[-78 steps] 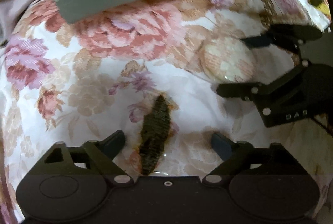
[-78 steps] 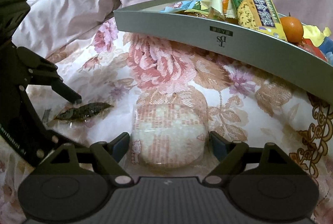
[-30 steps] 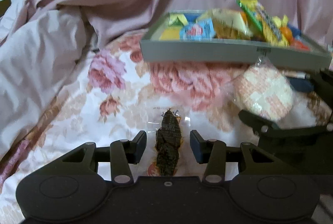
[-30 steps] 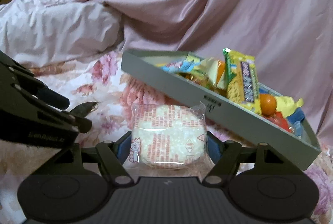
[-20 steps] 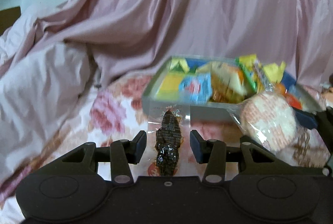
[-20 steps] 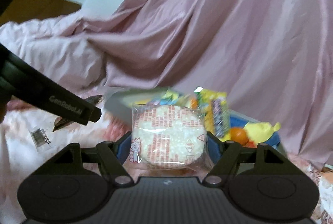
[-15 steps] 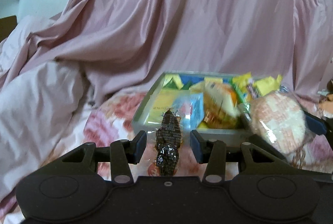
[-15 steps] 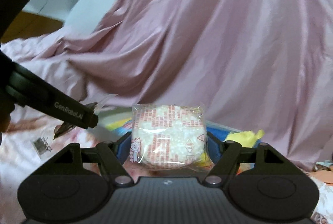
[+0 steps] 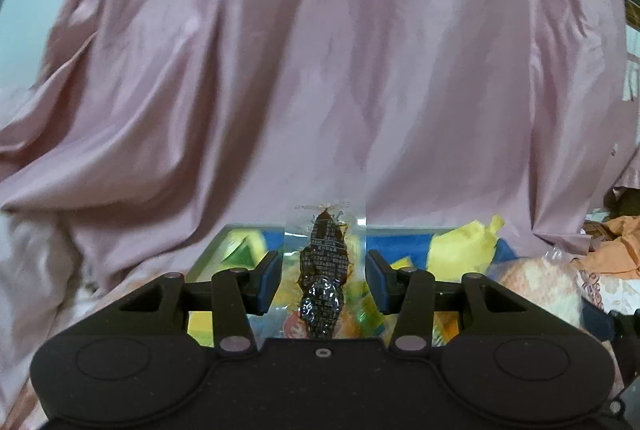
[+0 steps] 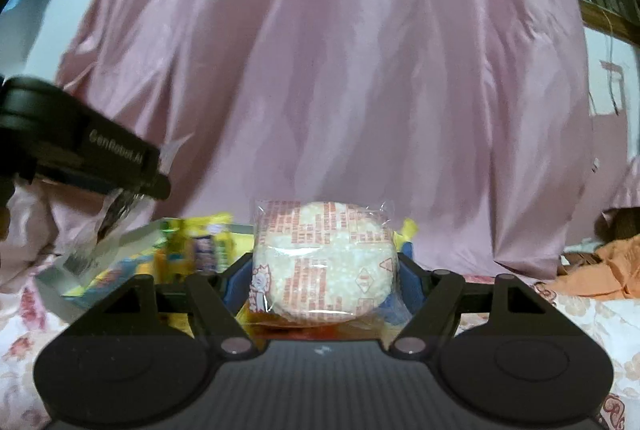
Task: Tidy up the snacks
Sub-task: 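Release the seaweed strip into the tray with the left tool while the right tool releases the cake packet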
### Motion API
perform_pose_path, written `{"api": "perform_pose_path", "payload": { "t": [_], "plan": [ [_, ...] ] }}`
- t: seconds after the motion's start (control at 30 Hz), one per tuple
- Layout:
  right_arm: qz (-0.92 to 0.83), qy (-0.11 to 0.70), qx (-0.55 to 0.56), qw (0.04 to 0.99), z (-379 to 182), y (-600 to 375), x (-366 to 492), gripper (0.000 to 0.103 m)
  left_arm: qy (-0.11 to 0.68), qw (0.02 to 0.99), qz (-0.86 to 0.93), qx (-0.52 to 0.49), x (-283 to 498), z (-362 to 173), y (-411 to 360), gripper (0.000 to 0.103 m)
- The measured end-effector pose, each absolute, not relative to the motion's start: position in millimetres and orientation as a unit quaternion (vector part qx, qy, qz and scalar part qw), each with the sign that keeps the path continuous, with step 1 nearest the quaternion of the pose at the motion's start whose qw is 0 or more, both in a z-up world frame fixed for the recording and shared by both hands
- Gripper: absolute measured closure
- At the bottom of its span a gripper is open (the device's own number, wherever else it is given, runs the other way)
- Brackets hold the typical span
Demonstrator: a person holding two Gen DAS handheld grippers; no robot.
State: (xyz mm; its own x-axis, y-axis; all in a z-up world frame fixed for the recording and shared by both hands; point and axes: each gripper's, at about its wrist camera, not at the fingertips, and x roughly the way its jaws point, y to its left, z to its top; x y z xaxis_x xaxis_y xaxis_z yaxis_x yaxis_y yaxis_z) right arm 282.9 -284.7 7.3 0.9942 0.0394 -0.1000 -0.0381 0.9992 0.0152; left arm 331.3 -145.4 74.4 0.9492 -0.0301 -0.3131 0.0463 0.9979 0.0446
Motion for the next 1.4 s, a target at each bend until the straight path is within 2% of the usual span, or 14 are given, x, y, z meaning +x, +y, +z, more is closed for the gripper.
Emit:
{"api": "perform_pose_path", "payload": {
  "t": [0.37, 0.73, 0.83, 0.97, 1.07, 1.13, 1.23, 1.4],
  "plan": [
    [0.002, 0.080, 0.051, 0.995, -1.5, -311.7, 305.8, 0.027, 0.169, 0.984, -0.046, 0.036, 370.4, 54.6, -180.3, 0.055],
    [0.026, 0.090, 0.044, 0.995, 1.9, -308.1, 303.3, 0.025, 0.186, 0.982, -0.045, -0.004, 374.1, 47.8, -168.3, 0.054],
    [0.026, 0.095, 0.051, 0.994, 2.1, -310.1, 304.7, 0.023, 0.196, 0.979, -0.051, -0.025, 374.8, 45.7, -164.0, 0.047],
    [0.029, 0.098, 0.051, 0.993, 2.6, -311.1, 305.8, 0.022, 0.195, 0.979, -0.055, -0.033, 369.8, 43.7, -160.9, 0.032],
    [0.027, 0.096, 0.051, 0.994, 3.6, -311.5, 305.5, 0.014, 0.183, 0.980, -0.057, -0.046, 361.7, 47.0, -154.9, 0.013],
    [0.023, 0.094, 0.045, 0.994, 5.0, -310.3, 304.6, 0.007, 0.174, 0.982, -0.054, -0.055, 354.7, 48.5, -150.5, 0.007],
    [0.012, 0.090, 0.034, 0.995, 7.5, -306.0, 299.1, 0.000, 0.163, 0.983, -0.052, -0.063, 341.4, 48.9, -142.5, 0.002],
    [-0.019, 0.080, 0.017, 0.996, 11.4, -297.3, 283.4, 0.000, 0.155, 0.984, -0.034, -0.077, 316.9, 48.3, -126.4, 0.001]
  ]
}}
